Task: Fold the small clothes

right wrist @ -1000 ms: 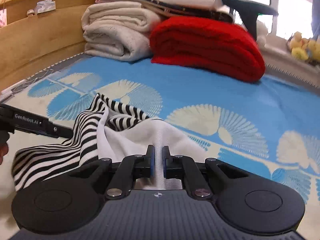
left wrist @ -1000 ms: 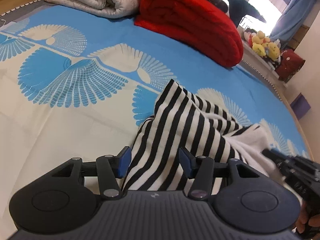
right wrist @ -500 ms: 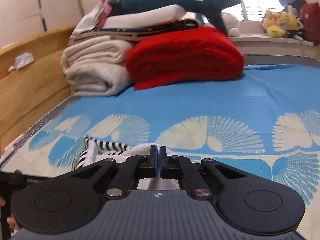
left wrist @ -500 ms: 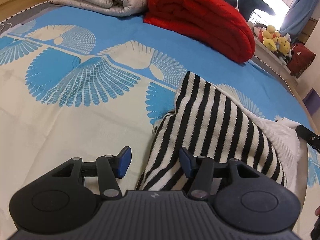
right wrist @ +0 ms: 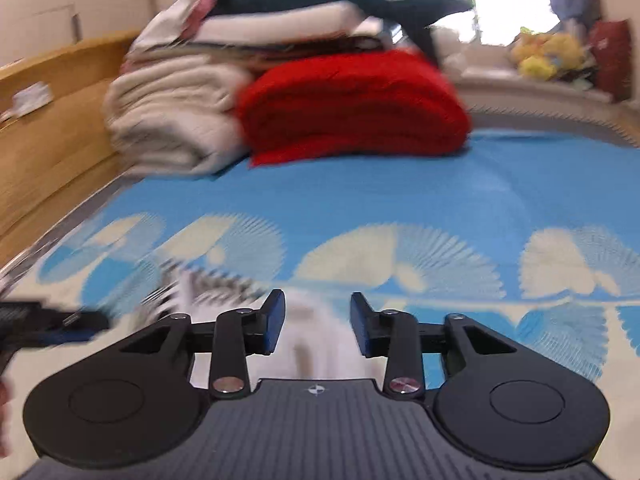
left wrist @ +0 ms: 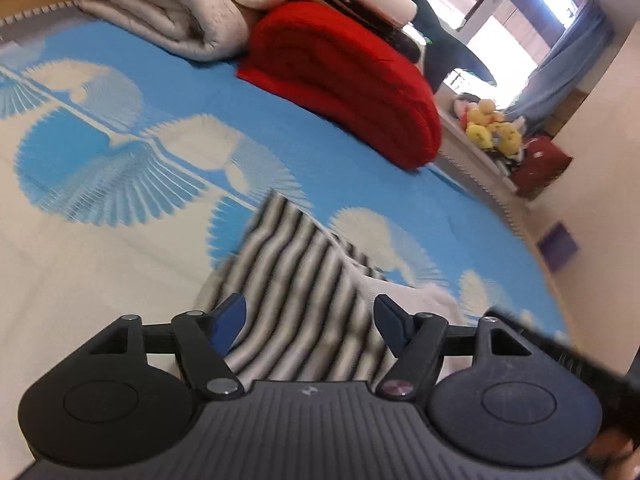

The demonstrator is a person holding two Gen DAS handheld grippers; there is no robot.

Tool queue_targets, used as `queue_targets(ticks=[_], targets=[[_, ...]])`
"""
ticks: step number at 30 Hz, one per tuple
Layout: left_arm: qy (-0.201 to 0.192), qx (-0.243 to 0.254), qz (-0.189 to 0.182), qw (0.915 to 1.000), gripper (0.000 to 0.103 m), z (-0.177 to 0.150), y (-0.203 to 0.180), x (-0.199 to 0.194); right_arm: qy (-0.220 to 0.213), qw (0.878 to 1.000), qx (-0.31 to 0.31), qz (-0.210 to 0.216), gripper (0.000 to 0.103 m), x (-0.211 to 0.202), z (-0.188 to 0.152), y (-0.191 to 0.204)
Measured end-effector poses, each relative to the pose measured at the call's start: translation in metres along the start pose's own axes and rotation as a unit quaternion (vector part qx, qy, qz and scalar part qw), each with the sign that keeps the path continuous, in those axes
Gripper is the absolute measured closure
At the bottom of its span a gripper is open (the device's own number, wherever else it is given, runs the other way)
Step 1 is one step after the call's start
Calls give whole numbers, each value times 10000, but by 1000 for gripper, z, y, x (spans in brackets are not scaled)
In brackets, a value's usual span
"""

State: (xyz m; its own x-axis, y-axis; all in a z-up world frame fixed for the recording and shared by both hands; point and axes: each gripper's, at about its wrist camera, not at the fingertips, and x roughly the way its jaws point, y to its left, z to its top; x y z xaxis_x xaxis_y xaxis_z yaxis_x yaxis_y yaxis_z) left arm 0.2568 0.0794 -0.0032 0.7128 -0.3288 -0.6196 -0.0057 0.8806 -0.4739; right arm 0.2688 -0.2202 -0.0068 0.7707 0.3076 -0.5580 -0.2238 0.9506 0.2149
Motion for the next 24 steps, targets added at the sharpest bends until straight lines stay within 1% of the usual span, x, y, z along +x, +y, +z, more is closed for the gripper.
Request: queue_targets(ticks=[2, 3, 4, 6, 9, 10, 11, 12, 13, 15, 16, 17, 19, 20, 22, 24], targets=[[149, 130, 115, 9997, 26, -4, -4, 8, 286, 9994, -42, 199, 73, -6, -10, 11], [233, 248, 219, 9992, 26, -8, -7, 13, 343, 9992, -135, 163, 73, -8, -17, 17], [310, 363, 290, 9984, 26, -11, -10, 15, 371, 9990, -252, 24, 73, -11, -24, 23], [472, 747, 362, 9954, 26, -21, -17, 17, 436, 9981, -411, -143, 73, -10, -35, 30], [242, 1370, 403, 9894, 25, -42, -35, 1, 438, 9983, -364, -150, 72, -7, -39, 29], [166, 1569, 344, 9869, 21, -47, -43, -2, 420, 9985, -317, -142, 72, -7, -38, 28], [88, 1836, 283, 9826, 19, -52, -55, -3, 410, 9987, -248, -162, 72, -4, -38, 27], [58, 2071, 309, 9778, 17, -56, -64, 1, 414, 9988, -175, -197, 72, -1, -39, 25], [64, 2280, 410, 9728, 17, -58, -72, 8, 458, 9987, -107, -208, 72, 4, -41, 24], [146, 2637, 758, 9615, 17, -64, -80, 30, 647, 9976, -22, -247, 72, 17, -49, 21], [265, 2735, 1032, 9560, 17, -68, -78, 45, 754, 9969, -17, -219, 72, 25, -55, 19], [371, 2704, 1227, 9542, 16, -69, -73, 58, 848, 9962, -54, -176, 72, 33, -61, 18], [440, 2558, 1380, 9558, 7, -70, -65, 72, 843, 9960, -271, -112, 72, 41, -68, 19], [407, 2558, 1455, 9548, 6, -70, -64, 75, 799, 9961, -381, -68, 72, 43, -70, 20], [375, 2632, 1484, 9525, 6, -71, -65, 77, 726, 9965, -410, -24, 72, 45, -73, 18], [363, 2578, 1478, 9541, 6, -71, -65, 75, 707, 9969, -352, 35, 72, 44, -73, 16]])
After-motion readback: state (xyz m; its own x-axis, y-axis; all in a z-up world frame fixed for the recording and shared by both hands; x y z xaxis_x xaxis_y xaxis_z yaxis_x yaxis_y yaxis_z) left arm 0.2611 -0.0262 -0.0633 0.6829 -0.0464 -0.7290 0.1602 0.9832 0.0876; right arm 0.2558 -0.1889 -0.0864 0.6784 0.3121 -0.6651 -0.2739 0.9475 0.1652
